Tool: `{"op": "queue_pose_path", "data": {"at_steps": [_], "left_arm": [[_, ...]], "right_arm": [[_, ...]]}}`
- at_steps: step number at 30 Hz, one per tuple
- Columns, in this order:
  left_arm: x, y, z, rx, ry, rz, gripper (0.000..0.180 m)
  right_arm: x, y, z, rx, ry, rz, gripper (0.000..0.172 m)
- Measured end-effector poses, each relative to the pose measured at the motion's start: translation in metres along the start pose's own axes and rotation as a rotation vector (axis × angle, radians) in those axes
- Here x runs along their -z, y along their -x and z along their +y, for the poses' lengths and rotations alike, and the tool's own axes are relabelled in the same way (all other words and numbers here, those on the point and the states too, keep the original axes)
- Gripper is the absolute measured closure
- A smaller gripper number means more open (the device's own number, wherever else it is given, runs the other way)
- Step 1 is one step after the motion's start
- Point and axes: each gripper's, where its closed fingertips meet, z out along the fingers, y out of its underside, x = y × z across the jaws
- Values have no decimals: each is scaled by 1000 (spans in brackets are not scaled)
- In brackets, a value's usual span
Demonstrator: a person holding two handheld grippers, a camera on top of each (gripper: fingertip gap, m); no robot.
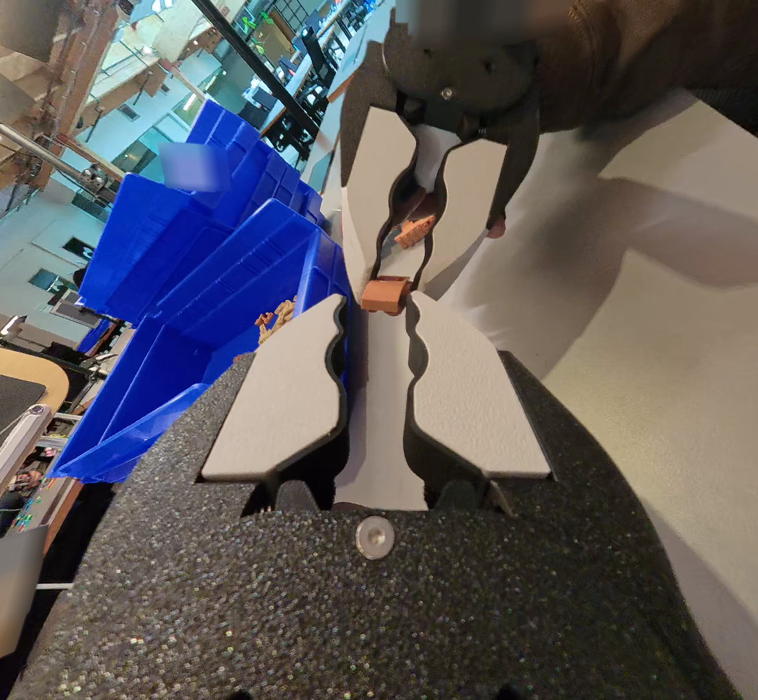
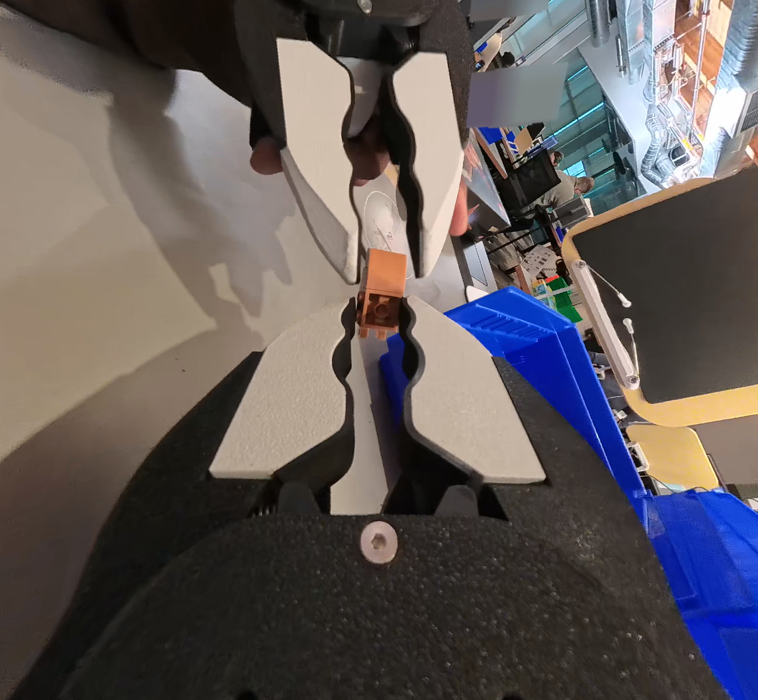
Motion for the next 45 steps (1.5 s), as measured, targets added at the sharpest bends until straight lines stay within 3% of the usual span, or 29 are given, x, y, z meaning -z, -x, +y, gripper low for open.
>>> {"op": "queue_pose_path", "data": {"at_steps": [1, 9, 26, 45], "left_arm": [[-2, -2, 2, -9, 13, 8, 154], [-3, -2, 11, -31, 86, 2, 163], [-5, 6, 25, -129, 202, -80, 163], [-10, -12, 23, -411, 234, -49, 164]], "right_arm": [[-1, 1, 0, 10, 3, -1, 151], [-4, -2, 7, 185, 66, 93, 151], [-6, -7, 12, 267, 137, 157, 153], [3, 10, 14, -84, 51, -138, 156]]}}
